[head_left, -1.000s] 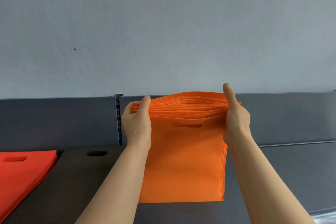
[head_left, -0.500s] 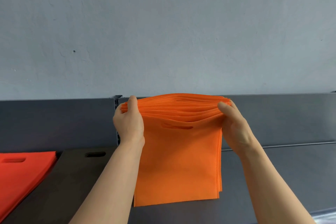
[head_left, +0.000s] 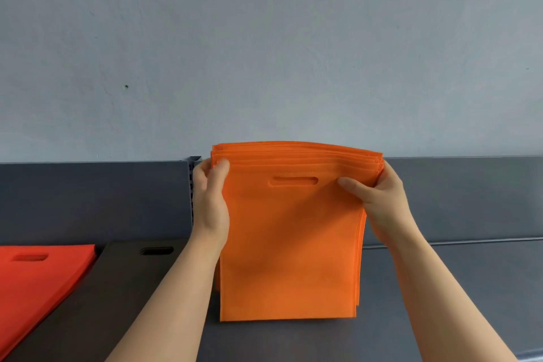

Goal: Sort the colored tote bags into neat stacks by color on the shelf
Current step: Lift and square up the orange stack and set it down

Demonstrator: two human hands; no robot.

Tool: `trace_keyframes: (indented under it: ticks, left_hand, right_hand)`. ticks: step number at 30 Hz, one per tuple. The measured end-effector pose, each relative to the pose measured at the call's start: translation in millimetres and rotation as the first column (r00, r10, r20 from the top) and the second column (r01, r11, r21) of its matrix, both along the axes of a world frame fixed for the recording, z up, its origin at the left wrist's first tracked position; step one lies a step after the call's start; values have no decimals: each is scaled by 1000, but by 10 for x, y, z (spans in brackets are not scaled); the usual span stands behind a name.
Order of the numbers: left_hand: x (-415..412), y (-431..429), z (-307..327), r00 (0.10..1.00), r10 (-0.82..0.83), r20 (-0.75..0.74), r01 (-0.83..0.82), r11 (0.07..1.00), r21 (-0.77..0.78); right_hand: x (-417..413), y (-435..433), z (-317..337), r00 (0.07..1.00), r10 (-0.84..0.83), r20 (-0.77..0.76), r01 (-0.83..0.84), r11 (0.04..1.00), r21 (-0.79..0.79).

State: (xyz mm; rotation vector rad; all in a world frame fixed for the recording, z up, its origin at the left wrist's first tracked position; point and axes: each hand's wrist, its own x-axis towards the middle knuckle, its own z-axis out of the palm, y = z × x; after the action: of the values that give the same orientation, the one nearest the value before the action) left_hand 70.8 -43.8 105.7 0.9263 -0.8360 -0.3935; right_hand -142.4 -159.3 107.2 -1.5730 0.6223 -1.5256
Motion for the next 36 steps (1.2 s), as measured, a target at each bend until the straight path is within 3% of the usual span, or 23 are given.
trace_keyframes:
  ticks: [3,6,9,13,15,21,26,36]
  left_hand:
    - [23,-13,-204,971,65,231,-97,987,127]
    - [23,-48,-202,928,164,334,-208,973,101]
    - [55,-48,-180,921,190,340,-232,969,84]
    - [12,-54,-463,933,60,355,-149,962,229]
    - [16,-87,-546,913,59,404,-171,954,246]
    - [46,-163,-342,874,210,438,-303,940,155]
    - [86,-176,-293,893,220,392,-271,959,79]
    - [81,-225,-392,884,142,444,-228,963,146]
  right_hand:
    - [10,9,59,1000,-11,11,11,1000,-19]
    - [34,3,132,996,-68,62,71,996,-51]
    - [27,-25,41,998,-39,41,40,998,-38]
    - [95,-70,-467,995,-12,-104,25,993,119]
    - [132,-67,-534,987,-64,-145,82,990,116]
    - [101,-158,-292,987,-129,-95,129,992,-2]
    - [20,-283,-507,959,-5,-283,42,991,126]
    - [177,-219,-570,977,-11,-215,42,989,139]
